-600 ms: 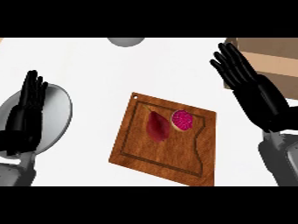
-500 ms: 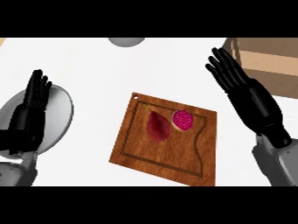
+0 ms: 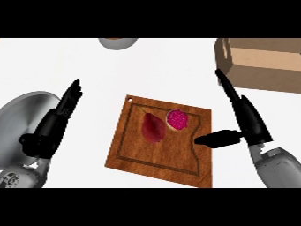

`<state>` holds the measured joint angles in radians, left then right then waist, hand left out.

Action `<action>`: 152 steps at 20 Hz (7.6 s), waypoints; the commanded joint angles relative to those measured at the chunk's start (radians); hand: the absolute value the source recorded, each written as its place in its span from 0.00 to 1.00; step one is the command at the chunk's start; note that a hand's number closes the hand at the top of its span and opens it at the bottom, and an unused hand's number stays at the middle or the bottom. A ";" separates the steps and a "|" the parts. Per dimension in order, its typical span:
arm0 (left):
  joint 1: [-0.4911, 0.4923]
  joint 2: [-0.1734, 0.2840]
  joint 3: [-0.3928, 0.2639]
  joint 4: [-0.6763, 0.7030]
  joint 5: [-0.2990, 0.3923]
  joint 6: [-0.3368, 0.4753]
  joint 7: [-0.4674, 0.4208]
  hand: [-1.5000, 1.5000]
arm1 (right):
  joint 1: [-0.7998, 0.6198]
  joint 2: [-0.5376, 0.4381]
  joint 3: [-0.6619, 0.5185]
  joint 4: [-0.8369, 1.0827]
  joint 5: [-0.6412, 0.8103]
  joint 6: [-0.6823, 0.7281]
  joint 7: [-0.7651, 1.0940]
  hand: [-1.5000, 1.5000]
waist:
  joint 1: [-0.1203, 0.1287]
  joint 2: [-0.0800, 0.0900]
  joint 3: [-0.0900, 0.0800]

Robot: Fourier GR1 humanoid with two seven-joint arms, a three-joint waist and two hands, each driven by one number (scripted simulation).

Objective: Pick the pear from the cutting board and place it in the cardboard box

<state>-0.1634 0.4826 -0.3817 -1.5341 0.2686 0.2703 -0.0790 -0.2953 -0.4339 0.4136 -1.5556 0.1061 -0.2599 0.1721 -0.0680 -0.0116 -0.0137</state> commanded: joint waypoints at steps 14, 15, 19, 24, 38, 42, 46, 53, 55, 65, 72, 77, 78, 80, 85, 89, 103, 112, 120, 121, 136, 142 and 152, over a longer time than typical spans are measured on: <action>-0.091 -0.024 -0.049 0.044 -0.017 -0.085 0.073 0.50 | -0.146 0.088 0.414 -0.397 0.673 0.392 0.914 0.00 | 0.039 -0.001 0.009; -0.086 -0.023 -0.060 0.015 -0.019 -0.081 0.102 0.50 | -0.150 0.157 0.451 -0.391 0.681 0.420 0.984 0.00 | 0.052 -0.002 0.010; -0.112 -0.057 -0.061 0.031 -0.031 -0.084 0.108 0.50 | -0.216 0.337 0.444 -0.363 0.637 0.542 1.156 0.00 | 0.064 0.006 0.011; -0.117 -0.085 -0.066 0.043 -0.055 -0.096 0.104 0.50 | -0.256 0.425 0.343 -0.303 0.617 0.580 1.188 0.00 | 0.064 0.009 0.012; -0.095 -0.125 -0.021 0.046 -0.095 -0.144 0.098 0.50 | -0.247 0.428 0.232 0.001 0.639 0.500 0.987 0.00 | 0.069 0.012 0.013; -0.093 -0.141 0.009 0.009 -0.137 -0.146 0.146 0.50 | -0.208 0.433 0.278 0.031 0.687 0.429 0.941 0.00 | 0.071 0.011 0.014; -0.092 -0.127 0.077 0.075 -0.113 -0.237 0.092 0.50 | -0.242 0.433 0.329 0.042 0.697 0.384 0.964 0.00 | 0.072 0.012 0.013; -0.065 -0.225 0.043 0.072 -0.216 -0.202 0.093 0.50 | -0.255 0.434 0.296 0.140 0.669 0.378 0.908 0.00 | 0.072 0.012 0.014; -0.071 -0.230 0.058 0.061 -0.217 -0.208 0.105 0.50 | -0.267 0.434 0.390 0.147 0.639 0.315 0.983 0.00 | 0.076 0.012 0.014; -0.046 -0.234 0.126 0.004 -0.240 -0.289 0.145 0.50 | -0.197 0.434 0.285 0.179 0.664 0.383 0.874 0.00 | 0.069 0.011 0.014; -0.070 -0.249 0.180 0.036 -0.265 -0.321 0.138 0.50 | -0.254 0.434 0.273 0.281 0.665 0.394 0.859 0.00 | 0.071 0.011 0.014; -0.051 -0.257 0.205 0.031 -0.263 -0.350 0.135 0.50 | -0.220 0.434 0.314 0.360 0.688 0.317 0.821 0.00 | 0.071 0.012 0.014; -0.010 -0.306 0.143 -0.002 -0.312 -0.301 0.129 0.50 | -0.309 0.434 0.335 0.410 0.618 0.327 0.868 0.00 | 0.079 0.012 0.014; -0.009 -0.312 0.158 0.020 -0.332 -0.319 0.111 0.50 | -0.283 0.434 0.324 0.371 0.618 0.324 0.841 1.00 | 0.075 0.012 0.014; -0.034 -0.280 0.217 -0.051 -0.295 -0.365 0.194 0.50 | -0.245 0.434 0.354 0.391 0.679 0.332 0.801 1.00 | 0.076 0.011 0.014; -0.016 -0.287 0.210 -0.063 -0.317 -0.359 0.192 0.50 | -0.269 0.302 0.258 0.393 0.662 0.337 0.610 1.00 | 0.071 0.011 0.014; -0.018 -0.300 0.225 -0.037 -0.305 -0.366 0.190 0.50 | 0.022 -0.392 -0.065 0.146 0.543 0.095 -0.056 1.00 | 0.052 0.007 0.014; -0.017 -0.289 0.259 0.004 -0.310 -0.392 0.142 0.50 | 0.202 -0.532 -0.292 -0.308 0.341 0.223 -0.024 1.00 | 0.042 0.005 0.013; -0.005 -0.327 0.237 0.003 -0.339 -0.368 0.144 0.50 | 0.372 -0.522 -0.602 -0.587 0.146 0.254 0.097 1.00 | 0.036 0.005 0.013; -0.029 -0.312 0.248 -0.032 -0.324 -0.386 0.199 0.50 | 0.312 -0.501 -0.603 -0.570 0.125 0.277 0.153 1.00 | 0.050 0.007 0.013; 0.008 -0.363 0.237 0.046 -0.395 -0.385 0.060 0.50 | -0.091 -0.473 -0.621 -0.172 0.174 0.398 0.182 1.00 | 0.078 0.014 0.013; -0.081 -0.389 0.254 0.079 -0.378 -0.396 0.130 0.50 | -0.334 -0.460 -0.591 0.077 0.192 0.427 0.164 1.00 | 0.082 0.015 0.013; -0.051 -0.417 0.216 -0.054 -0.405 -0.382 0.221 0.50 | -0.498 -0.446 -0.538 0.585 0.415 0.335 -0.139 1.00 | 0.095 0.018 0.014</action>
<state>-0.2124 0.1059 -0.1319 -1.5438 -0.1102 -0.1444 0.0978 -0.7295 -0.8582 -0.1270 -1.1419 0.4776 0.0715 0.1394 0.0232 0.0053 -0.0002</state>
